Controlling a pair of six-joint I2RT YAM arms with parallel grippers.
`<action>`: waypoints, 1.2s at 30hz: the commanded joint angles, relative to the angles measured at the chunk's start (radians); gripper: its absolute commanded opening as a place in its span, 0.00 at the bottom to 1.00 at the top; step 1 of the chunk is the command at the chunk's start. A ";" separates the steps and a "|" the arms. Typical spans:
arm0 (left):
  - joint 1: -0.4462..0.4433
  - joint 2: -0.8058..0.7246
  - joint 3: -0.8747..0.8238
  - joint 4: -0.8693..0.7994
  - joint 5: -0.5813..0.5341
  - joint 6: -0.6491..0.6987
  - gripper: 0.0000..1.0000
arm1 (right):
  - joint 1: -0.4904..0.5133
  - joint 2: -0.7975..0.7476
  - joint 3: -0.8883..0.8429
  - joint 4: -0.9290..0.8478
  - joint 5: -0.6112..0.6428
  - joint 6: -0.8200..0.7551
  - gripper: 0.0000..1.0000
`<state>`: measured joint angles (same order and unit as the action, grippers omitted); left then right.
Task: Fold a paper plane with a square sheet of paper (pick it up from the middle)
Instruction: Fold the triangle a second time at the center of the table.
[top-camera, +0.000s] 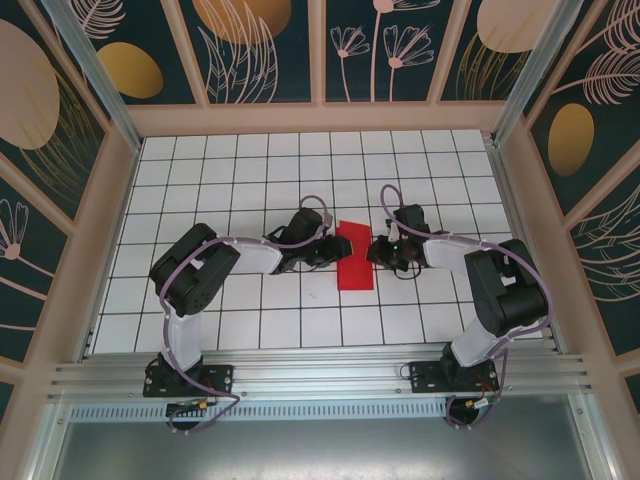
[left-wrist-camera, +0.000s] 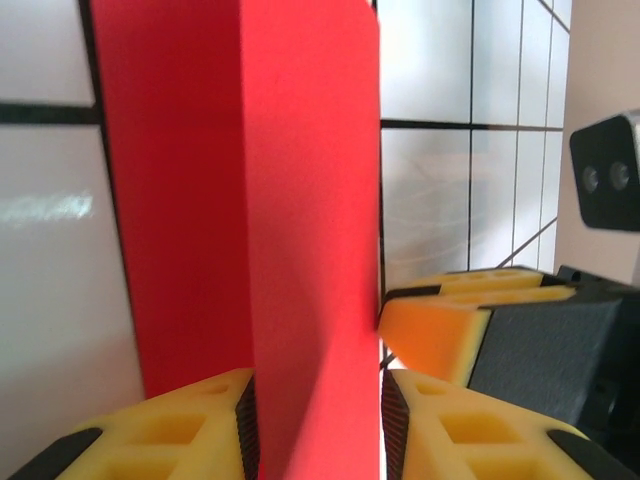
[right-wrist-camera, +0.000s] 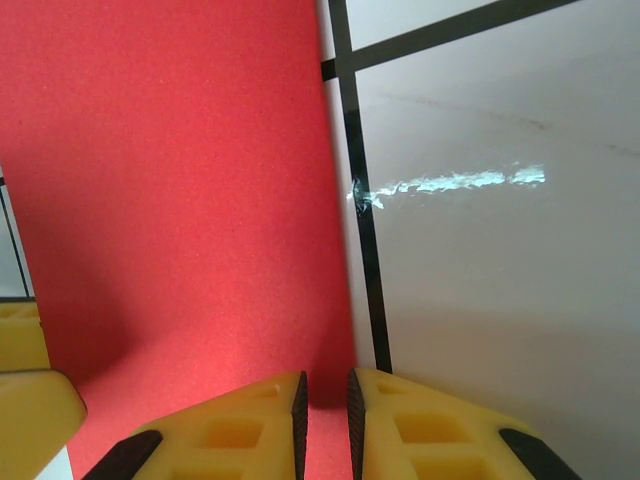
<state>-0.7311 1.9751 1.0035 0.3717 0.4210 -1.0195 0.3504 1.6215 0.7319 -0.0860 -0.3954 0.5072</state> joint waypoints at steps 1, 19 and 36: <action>0.011 0.031 0.042 0.018 0.022 -0.001 0.37 | -0.007 0.008 0.009 -0.008 -0.025 -0.004 0.21; 0.035 -0.044 0.011 -0.027 0.024 0.020 0.00 | -0.006 -0.152 0.009 -0.058 -0.016 0.022 0.25; 0.035 -0.199 -0.117 -0.182 -0.042 0.085 0.00 | 0.190 -0.354 -0.093 -0.044 0.180 0.071 0.40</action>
<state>-0.7010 1.8072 0.8989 0.2211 0.4026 -0.9543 0.5011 1.3197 0.6575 -0.1295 -0.2932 0.5606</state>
